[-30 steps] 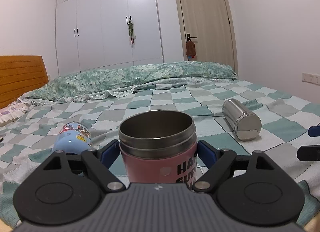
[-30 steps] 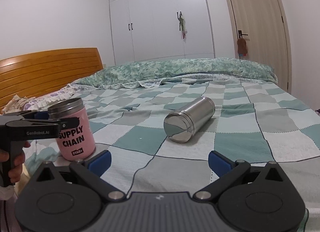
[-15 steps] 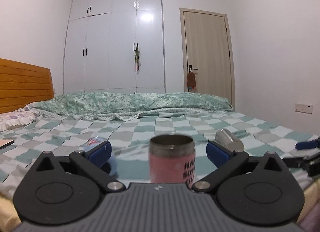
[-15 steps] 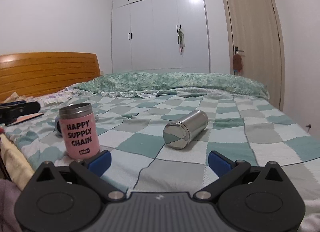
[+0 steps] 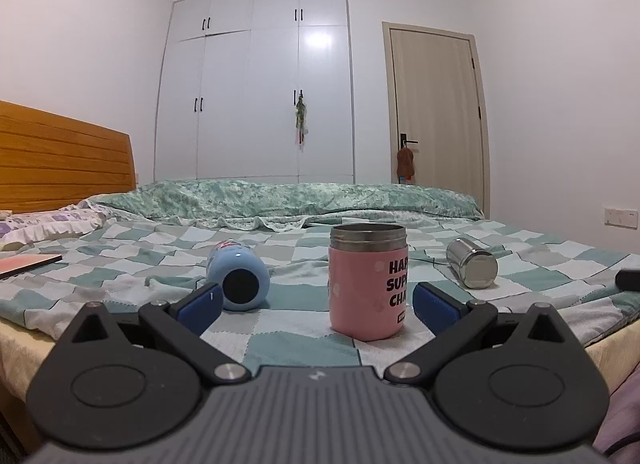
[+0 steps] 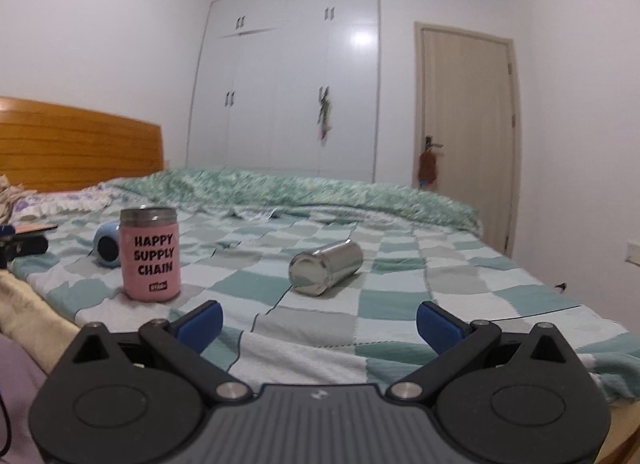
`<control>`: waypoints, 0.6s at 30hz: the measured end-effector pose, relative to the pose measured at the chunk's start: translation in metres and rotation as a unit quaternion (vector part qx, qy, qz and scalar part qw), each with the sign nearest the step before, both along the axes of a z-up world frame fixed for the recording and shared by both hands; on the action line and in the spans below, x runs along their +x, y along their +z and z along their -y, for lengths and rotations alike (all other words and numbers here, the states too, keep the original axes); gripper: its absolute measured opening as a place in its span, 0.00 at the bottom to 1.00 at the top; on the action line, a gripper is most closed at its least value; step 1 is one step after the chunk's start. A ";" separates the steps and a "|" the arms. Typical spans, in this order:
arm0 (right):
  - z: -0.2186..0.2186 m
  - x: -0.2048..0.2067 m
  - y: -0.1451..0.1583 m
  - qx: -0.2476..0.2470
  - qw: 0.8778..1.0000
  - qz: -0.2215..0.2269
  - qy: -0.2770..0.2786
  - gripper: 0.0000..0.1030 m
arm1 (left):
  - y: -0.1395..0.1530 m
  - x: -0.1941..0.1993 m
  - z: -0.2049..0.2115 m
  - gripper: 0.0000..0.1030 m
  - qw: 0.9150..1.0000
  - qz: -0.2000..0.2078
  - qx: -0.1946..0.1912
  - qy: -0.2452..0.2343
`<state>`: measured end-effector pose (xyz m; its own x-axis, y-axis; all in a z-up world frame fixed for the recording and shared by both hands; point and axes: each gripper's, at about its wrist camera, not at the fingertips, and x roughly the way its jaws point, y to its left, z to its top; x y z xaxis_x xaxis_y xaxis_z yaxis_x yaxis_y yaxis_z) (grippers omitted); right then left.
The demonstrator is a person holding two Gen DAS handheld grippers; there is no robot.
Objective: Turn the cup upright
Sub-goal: 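Open the left tool and withdraw from the upright pink cup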
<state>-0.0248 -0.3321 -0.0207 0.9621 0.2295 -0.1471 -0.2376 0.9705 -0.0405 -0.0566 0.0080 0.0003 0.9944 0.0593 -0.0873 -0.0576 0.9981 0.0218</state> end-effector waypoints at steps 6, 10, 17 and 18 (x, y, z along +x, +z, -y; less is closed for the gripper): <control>0.002 -0.011 -0.002 0.001 0.999 0.029 -0.024 1.00 | -0.005 -0.002 0.001 1.00 1.000 0.000 0.006 0.013; 0.004 -0.013 -0.003 0.005 0.999 0.035 -0.033 1.00 | -0.006 0.000 0.002 1.00 1.000 -0.003 0.011 0.018; 0.006 -0.011 -0.004 0.007 0.998 0.035 -0.042 1.00 | -0.009 -0.001 0.005 1.00 1.000 0.008 0.017 0.021; 0.006 -0.011 -0.004 0.006 0.998 0.035 -0.042 1.00 | -0.009 -0.001 0.005 1.00 1.000 0.009 0.017 0.020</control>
<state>-0.0356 -0.3381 -0.0251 0.9859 0.1485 -0.0769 -0.1520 0.9875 -0.0418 -0.0581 0.0033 -0.0088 0.9926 0.1024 -0.0659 -0.0990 0.9936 0.0539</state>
